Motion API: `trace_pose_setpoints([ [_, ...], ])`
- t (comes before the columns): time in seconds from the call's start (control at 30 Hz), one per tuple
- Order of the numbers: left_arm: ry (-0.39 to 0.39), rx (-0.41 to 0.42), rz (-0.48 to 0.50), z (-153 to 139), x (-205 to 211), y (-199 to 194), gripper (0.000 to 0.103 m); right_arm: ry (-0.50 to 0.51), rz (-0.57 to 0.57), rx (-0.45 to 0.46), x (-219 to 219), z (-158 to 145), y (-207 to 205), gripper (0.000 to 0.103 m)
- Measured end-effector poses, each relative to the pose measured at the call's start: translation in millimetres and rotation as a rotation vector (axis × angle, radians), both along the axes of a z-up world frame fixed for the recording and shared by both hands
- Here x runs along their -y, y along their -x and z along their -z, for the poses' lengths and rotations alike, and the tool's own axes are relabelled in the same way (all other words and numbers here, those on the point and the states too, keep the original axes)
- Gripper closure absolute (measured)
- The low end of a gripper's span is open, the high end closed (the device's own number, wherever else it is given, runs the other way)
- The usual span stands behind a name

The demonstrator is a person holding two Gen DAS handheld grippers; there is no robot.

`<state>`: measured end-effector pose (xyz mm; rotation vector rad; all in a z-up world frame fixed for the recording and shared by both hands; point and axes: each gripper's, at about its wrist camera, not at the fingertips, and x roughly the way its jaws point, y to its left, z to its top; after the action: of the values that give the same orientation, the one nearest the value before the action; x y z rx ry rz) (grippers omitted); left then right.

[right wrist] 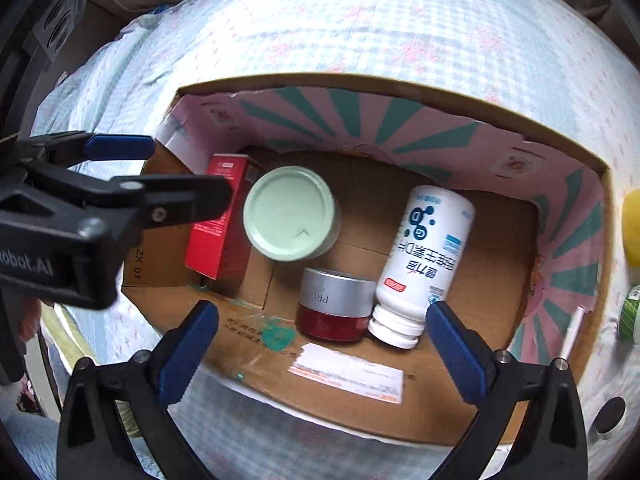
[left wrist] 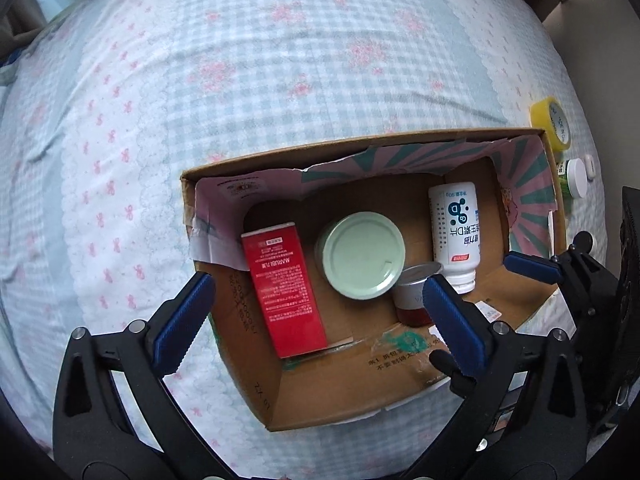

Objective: Organize rigid objects
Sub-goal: 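Open both tools to drop the red box and jar into the box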

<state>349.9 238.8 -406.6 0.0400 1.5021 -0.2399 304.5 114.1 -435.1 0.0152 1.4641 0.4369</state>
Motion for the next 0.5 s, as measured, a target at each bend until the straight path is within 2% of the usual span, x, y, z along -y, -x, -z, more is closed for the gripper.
trace_pose_setpoints([
  [0.17,-0.006,0.019,-0.026,-13.6,-5.1,6.6,0.000,0.018,0.027,0.027,10.2,-15.2,2.4,0.000],
  [0.3,0.015,0.053,-0.054,-34.2,-12.2,16.7,0.000,0.019,0.044,0.053,17.0,-34.5,6.4,0.000],
  [0.5,-0.001,0.137,-0.058,-75.2,-19.5,39.1,0.000,0.018,0.062,0.065,22.6,-64.9,16.3,0.000],
])
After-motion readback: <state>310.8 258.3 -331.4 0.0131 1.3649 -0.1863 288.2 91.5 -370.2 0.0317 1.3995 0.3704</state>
